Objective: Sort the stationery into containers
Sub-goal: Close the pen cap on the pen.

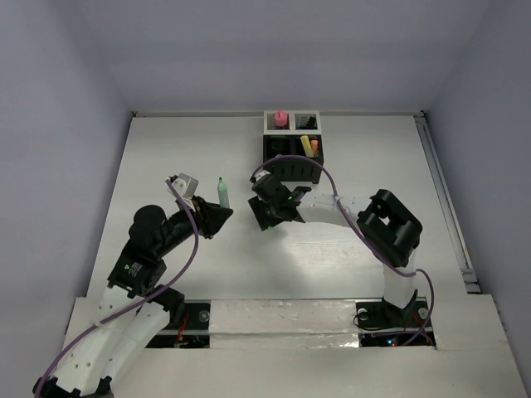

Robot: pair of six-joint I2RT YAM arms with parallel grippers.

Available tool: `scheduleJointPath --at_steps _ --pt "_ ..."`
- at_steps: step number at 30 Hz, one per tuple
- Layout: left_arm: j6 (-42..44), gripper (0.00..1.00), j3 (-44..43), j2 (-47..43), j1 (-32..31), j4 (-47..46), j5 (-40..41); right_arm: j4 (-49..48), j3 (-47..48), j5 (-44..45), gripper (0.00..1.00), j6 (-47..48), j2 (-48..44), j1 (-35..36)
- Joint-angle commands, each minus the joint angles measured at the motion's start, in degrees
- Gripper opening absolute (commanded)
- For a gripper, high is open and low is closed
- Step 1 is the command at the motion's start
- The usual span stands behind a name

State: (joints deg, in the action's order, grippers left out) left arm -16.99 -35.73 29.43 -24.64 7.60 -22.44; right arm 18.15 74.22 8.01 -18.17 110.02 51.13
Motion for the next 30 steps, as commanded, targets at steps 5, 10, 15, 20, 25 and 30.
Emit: scheduleJointPath --at_steps 5,10,15,20,25,30 --pt "0.38 0.0 -2.77 -0.6 0.3 -2.23 -0.59 5.84 4.18 5.0 0.53 -0.2 2.66 1.25" --pt "0.38 0.0 -2.77 -0.6 0.3 -2.32 -0.59 5.93 4.53 5.0 0.44 -0.46 4.06 1.25" --pt "0.47 0.0 -2.77 -0.69 0.3 -2.23 -0.5 6.46 5.68 6.31 0.44 -0.9 6.78 1.25" --pt "0.3 0.0 -2.68 -0.25 0.3 -2.15 -0.33 5.58 5.33 6.23 0.23 -1.34 6.62 1.25" --pt "0.38 0.0 -2.6 0.27 0.83 -2.23 -0.68 2.17 4.1 6.84 0.04 -1.42 3.9 1.25" --pt "0.29 0.0 -2.51 1.24 0.83 -2.23 -0.77 -6.18 0.94 7.11 0.0 -2.04 -5.5 1.25"
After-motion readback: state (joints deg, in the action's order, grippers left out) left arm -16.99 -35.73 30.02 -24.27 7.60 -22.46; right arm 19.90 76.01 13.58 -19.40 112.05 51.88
